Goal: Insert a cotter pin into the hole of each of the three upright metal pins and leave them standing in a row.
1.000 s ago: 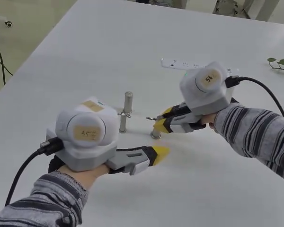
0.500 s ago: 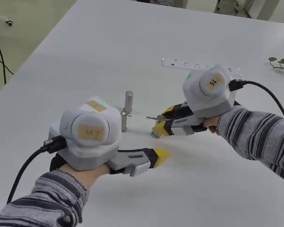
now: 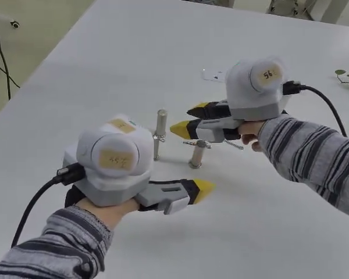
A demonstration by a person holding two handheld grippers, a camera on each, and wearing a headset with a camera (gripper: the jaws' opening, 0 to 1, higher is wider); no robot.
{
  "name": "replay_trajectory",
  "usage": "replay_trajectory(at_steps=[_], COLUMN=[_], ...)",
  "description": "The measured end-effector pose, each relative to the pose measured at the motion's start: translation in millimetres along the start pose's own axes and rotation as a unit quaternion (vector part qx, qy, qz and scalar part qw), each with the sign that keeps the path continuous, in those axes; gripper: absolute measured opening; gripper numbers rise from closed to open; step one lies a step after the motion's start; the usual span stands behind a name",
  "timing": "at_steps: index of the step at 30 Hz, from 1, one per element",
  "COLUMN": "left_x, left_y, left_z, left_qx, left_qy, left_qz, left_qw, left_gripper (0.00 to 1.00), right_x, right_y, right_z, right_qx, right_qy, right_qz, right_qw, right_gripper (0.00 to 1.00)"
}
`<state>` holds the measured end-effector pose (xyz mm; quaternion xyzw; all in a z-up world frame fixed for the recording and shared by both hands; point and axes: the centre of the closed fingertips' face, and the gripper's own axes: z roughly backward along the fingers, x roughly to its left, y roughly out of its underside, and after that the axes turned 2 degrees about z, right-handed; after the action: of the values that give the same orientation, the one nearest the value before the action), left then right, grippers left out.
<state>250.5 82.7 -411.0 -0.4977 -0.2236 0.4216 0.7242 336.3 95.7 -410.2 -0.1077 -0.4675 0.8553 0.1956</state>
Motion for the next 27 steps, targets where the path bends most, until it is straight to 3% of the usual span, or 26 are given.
replay_trajectory(at_steps=[9,15,27], left_x=[2.0,0.2,-0.6], left_y=[1.3,1.2,4.6], left_z=[-1.2,-2.5,-3.7], left_qx=[0.002,0.004,0.014], left_qy=[-0.003,0.001,0.003], left_qz=[0.006,0.008,0.004], left_qw=[1.0,1.0,0.9999], left_gripper=[0.99,0.98,0.96], right_x=[-15.1,-24.5,-18.7], right_y=[-2.7,1.5,12.5], right_z=[-37.8,-59.9,-67.7], right_qx=[0.008,0.031,0.044], right_qy=[0.013,0.012,0.013], right_qz=[-0.016,-0.021,-0.034], right_qw=[0.9998,0.9992,0.9984], right_gripper=[0.28,0.21,0.11])
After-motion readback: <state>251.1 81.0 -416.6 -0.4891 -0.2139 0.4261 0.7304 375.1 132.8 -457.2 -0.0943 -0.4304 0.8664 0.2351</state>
